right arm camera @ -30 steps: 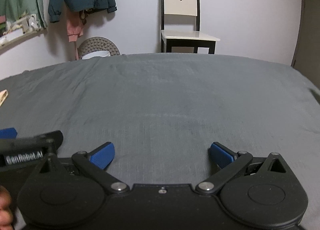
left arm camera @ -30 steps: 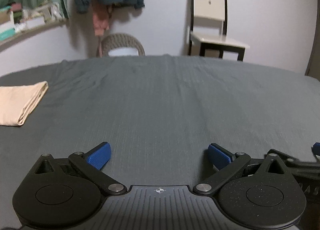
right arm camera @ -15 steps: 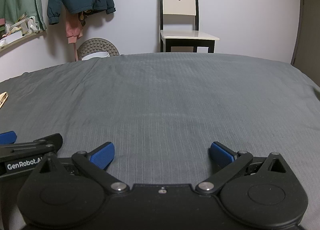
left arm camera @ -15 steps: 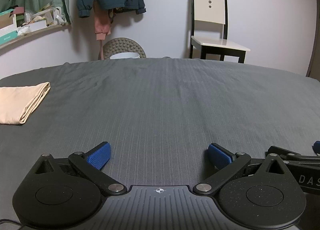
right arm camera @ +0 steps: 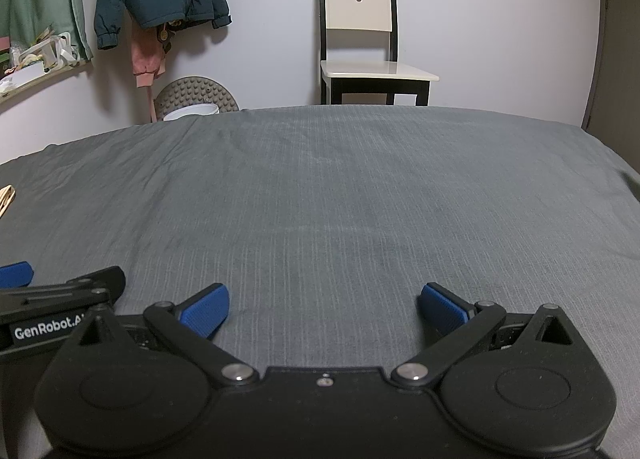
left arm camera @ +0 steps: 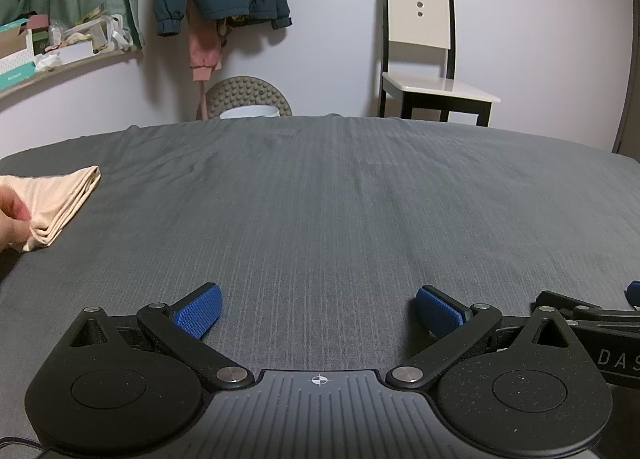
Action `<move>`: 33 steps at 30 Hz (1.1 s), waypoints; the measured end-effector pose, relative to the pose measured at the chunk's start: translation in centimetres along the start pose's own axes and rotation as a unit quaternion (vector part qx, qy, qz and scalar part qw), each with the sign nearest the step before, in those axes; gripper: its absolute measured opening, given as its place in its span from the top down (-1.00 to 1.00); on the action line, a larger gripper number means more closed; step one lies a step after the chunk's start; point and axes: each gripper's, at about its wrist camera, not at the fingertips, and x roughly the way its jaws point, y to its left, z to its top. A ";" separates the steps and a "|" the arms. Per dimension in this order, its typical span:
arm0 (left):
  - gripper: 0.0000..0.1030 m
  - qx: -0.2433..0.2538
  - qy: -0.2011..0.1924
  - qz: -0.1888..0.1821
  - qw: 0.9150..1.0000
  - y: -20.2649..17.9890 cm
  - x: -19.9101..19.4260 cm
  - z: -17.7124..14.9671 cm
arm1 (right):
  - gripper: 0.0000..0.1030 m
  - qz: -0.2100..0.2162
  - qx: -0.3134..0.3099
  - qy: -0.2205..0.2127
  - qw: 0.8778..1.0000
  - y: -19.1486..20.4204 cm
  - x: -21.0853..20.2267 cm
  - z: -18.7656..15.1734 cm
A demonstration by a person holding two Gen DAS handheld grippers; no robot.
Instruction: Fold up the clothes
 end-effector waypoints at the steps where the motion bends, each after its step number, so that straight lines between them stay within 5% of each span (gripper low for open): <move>1: -1.00 0.000 0.000 0.000 1.000 0.0 0.0 0.0 | -1.00 0.000 0.000 0.000 1.000 0.0 0.0 -0.1; 33: -1.00 0.001 0.001 -0.003 1.000 0.7 -0.1 0.5 | -1.00 0.000 0.002 0.002 1.000 0.3 0.0 -0.1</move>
